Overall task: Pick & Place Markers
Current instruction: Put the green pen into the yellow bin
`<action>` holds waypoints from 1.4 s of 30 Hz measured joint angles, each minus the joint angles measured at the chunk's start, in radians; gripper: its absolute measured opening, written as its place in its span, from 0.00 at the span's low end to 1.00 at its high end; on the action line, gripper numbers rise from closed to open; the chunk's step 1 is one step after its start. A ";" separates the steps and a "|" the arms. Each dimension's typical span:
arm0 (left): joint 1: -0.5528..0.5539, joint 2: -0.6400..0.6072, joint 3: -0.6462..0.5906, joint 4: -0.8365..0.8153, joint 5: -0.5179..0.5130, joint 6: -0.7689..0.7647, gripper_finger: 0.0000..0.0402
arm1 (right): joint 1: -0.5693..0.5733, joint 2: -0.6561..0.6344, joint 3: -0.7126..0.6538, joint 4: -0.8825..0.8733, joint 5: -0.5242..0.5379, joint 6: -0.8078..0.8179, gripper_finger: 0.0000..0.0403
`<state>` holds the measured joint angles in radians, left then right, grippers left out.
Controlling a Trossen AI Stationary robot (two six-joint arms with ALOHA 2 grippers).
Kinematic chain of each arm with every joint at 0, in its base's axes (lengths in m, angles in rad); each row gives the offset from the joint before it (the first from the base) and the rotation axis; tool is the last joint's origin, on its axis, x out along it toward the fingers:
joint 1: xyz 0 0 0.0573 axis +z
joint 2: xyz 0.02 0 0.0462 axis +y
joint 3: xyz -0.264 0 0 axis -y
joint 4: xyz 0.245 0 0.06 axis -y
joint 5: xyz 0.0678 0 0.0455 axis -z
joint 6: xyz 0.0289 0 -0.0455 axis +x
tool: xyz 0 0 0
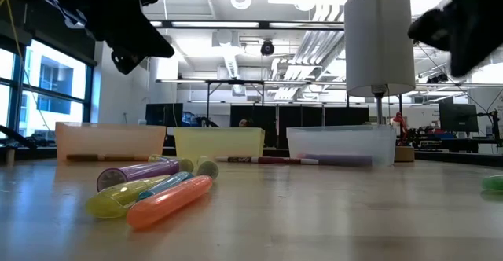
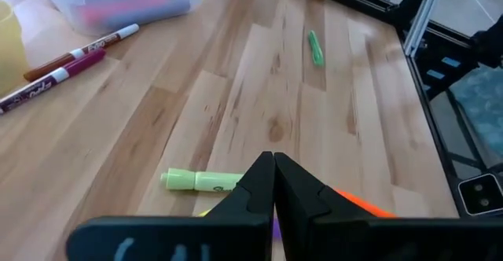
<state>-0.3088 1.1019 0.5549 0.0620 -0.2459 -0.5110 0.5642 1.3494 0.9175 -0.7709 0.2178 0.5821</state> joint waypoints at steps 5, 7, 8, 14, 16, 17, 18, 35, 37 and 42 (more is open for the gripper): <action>0.000 0.000 0.000 -0.003 0.006 -0.022 0.00 | 0.000 0.196 0.104 -0.087 -0.106 -0.095 0.00; 0.000 0.000 0.000 -0.003 0.017 -0.024 0.00 | 0.000 0.234 0.114 -0.100 -0.145 -0.117 0.00; 0.000 0.000 0.000 -0.003 0.020 -0.028 0.00 | 0.000 0.241 0.114 -0.101 -0.163 -0.118 0.00; 0.001 0.000 0.000 -0.006 0.048 -0.046 0.00 | 0.001 0.254 0.077 -0.045 -0.215 -0.112 0.02; 0.000 0.000 0.000 -0.006 0.060 -0.047 0.00 | 0.001 0.254 0.064 -0.015 -0.217 -0.112 0.06; 0.000 0.000 0.000 -0.007 0.065 -0.047 0.00 | 0.002 0.254 0.057 -0.009 -0.217 -0.112 0.08; 0.000 0.000 0.000 -0.007 0.071 -0.047 0.00 | 0.002 0.254 0.050 -0.003 -0.216 -0.112 0.11; 0.001 0.000 0.000 -0.012 0.079 -0.047 0.00 | 0.062 0.423 0.005 0.114 -0.105 -0.197 0.11; 0.001 0.000 0.000 -0.014 0.073 -0.039 0.00 | 0.052 0.424 0.004 0.120 -0.118 -0.190 0.06; 0.000 -0.066 0.001 -0.055 0.060 0.016 0.00 | 0.020 0.381 -0.007 0.125 -0.084 -0.129 0.07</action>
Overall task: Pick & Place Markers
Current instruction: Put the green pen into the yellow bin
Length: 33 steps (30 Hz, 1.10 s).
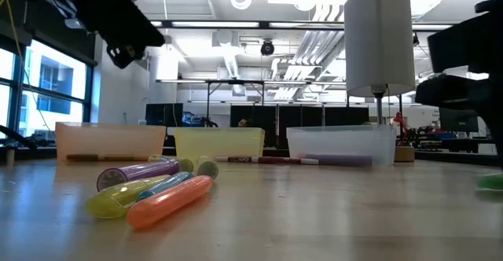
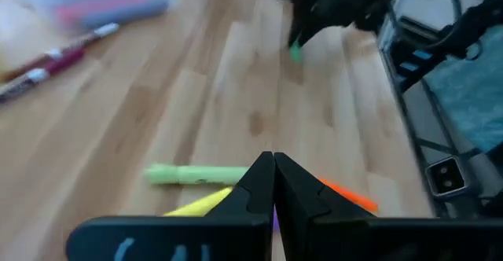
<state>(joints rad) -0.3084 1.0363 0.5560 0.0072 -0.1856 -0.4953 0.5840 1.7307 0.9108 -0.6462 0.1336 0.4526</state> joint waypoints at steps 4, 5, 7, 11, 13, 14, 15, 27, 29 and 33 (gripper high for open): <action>0.000 -0.098 -0.002 -0.118 -0.066 0.043 0.00 | -0.043 -0.027 -0.003 0.011 0.045 0.013 0.07; 0.000 -0.128 -0.002 -0.148 -0.078 0.054 0.00 | -0.057 -0.029 -0.004 0.013 0.059 0.019 0.07; 0.000 -0.196 -0.019 -0.180 -0.090 0.077 0.00 | -0.086 -0.034 -0.004 0.017 0.067 0.022 0.07; 0.000 -0.321 -0.080 -0.201 -0.112 0.111 0.00 | -0.171 -0.045 0.017 0.041 0.071 0.055 0.07; 0.000 -0.382 -0.116 -0.200 -0.113 0.126 0.00 | -0.222 -0.048 0.052 0.052 0.089 0.060 0.07; 0.000 -0.413 -0.134 -0.196 -0.114 0.137 0.00 | -0.248 -0.049 0.075 0.057 0.109 0.043 0.07; 0.000 -0.445 -0.154 -0.193 -0.114 0.154 0.00 | -0.271 -0.049 0.102 0.062 0.127 0.016 0.07; 0.001 -0.681 -0.315 -0.198 -0.119 0.282 0.00 | -0.585 0.207 0.730 0.023 0.197 -0.516 0.07; 0.001 -0.701 -0.326 -0.209 -0.121 0.282 0.00 | -0.638 0.308 0.858 0.017 0.176 -0.564 0.07; 0.001 -0.723 -0.327 -0.270 -0.124 0.281 0.00 | -0.737 0.495 1.084 -0.018 0.146 -0.587 0.07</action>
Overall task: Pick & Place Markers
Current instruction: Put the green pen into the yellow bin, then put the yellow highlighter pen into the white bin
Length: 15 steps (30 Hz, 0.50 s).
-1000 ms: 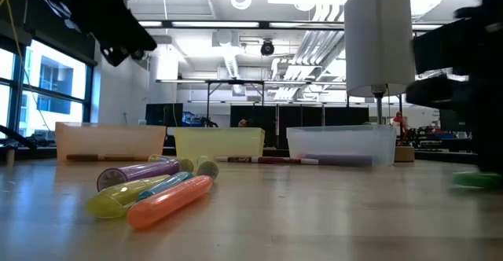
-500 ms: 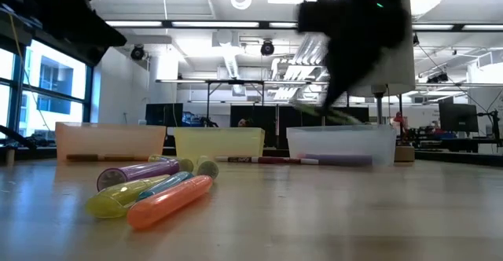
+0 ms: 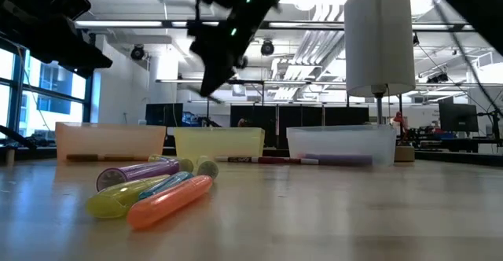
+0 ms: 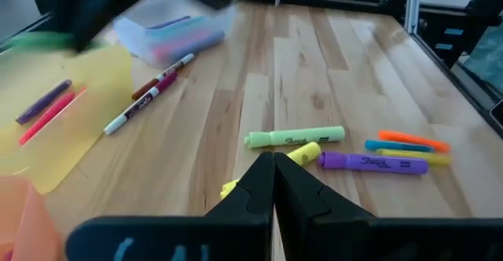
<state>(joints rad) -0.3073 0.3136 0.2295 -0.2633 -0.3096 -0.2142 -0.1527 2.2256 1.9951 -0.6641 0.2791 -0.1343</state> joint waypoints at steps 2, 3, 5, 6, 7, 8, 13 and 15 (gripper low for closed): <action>0.000 -0.003 0.000 -0.009 0.000 -0.004 0.00 | -0.040 0.073 0.091 -0.048 0.000 0.001 0.07; 0.000 -0.004 0.000 -0.010 0.000 -0.005 0.00 | -0.057 0.103 0.131 -0.080 0.005 0.001 0.07; 0.000 -0.003 0.000 -0.010 0.001 -0.007 0.00 | -0.086 0.151 0.193 -0.141 0.003 0.001 0.07; 0.000 -0.003 0.000 -0.010 0.008 -0.007 0.00 | -0.097 0.167 0.215 -0.167 -0.001 0.002 0.07; 0.000 -0.003 0.000 -0.010 0.012 -0.007 0.00 | -0.106 0.179 0.227 -0.191 -0.004 0.002 0.09; 0.000 -0.003 0.000 -0.010 0.018 -0.006 0.00 | -0.114 0.185 0.229 -0.202 -0.008 0.002 0.11; 0.000 -0.003 0.000 -0.018 0.012 0.020 0.00 | -0.140 0.187 0.227 -0.236 -0.054 0.033 0.19; 0.000 -0.003 0.000 -0.028 0.005 0.022 0.01 | -0.143 0.185 0.225 -0.260 -0.054 0.062 0.22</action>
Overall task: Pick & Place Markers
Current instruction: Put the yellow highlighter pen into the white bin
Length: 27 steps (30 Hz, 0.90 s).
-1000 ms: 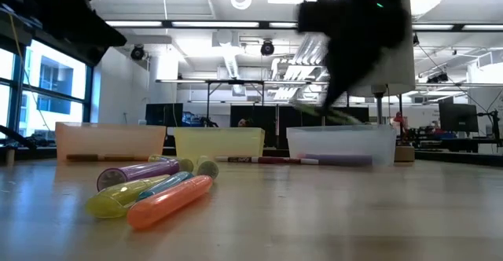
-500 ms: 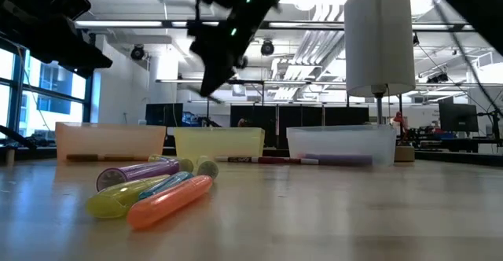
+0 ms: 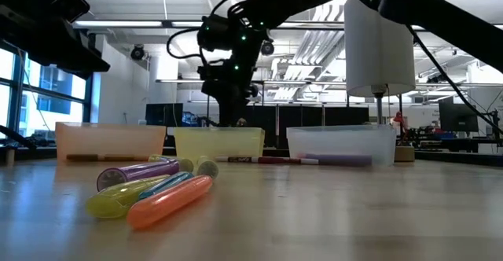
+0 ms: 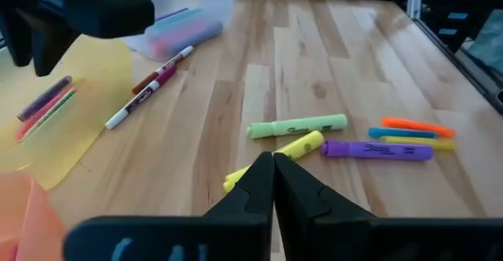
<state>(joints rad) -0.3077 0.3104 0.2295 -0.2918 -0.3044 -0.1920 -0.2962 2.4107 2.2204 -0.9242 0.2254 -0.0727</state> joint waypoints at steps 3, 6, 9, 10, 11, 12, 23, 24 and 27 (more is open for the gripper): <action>0.000 0.000 0.000 -0.001 -0.024 0.001 0.07 | 0.001 -0.004 0.000 -0.002 -0.009 0.036 0.26; 0.000 0.001 0.000 -0.001 -0.044 -0.026 0.17 | 0.001 -0.013 0.000 -0.004 -0.022 0.047 0.30; 0.000 0.001 0.000 -0.004 -0.073 -0.056 0.28 | 0.001 -0.046 0.000 -0.032 -0.026 0.054 0.33; 0.000 0.001 0.000 -0.001 -0.084 -0.056 0.31 | 0.001 -0.063 0.000 -0.045 -0.034 0.066 0.33; 0.000 0.001 0.000 0.001 -0.098 -0.056 0.34 | 0.004 -0.079 0.000 -0.058 -0.041 0.077 0.33; 0.000 0.001 0.000 0.009 -0.103 -0.059 0.37 | 0.005 -0.102 0.000 -0.076 -0.061 0.088 0.32; 0.000 0.108 0.027 0.052 -0.136 -0.207 0.36 | 0.136 -0.453 -0.378 -0.073 -0.160 0.205 0.10; 0.000 0.138 0.041 0.052 -0.136 -0.209 0.36 | 0.161 -0.503 -0.444 -0.043 -0.155 0.229 0.08; 0.000 0.230 0.090 0.033 -0.132 -0.186 0.34 | 0.244 -0.656 -0.655 0.075 -0.142 0.339 0.02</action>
<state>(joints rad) -0.3077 0.5401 0.3198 -0.2588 -0.4361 -0.3781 -0.0519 1.7549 1.5657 -0.8493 0.0835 0.2663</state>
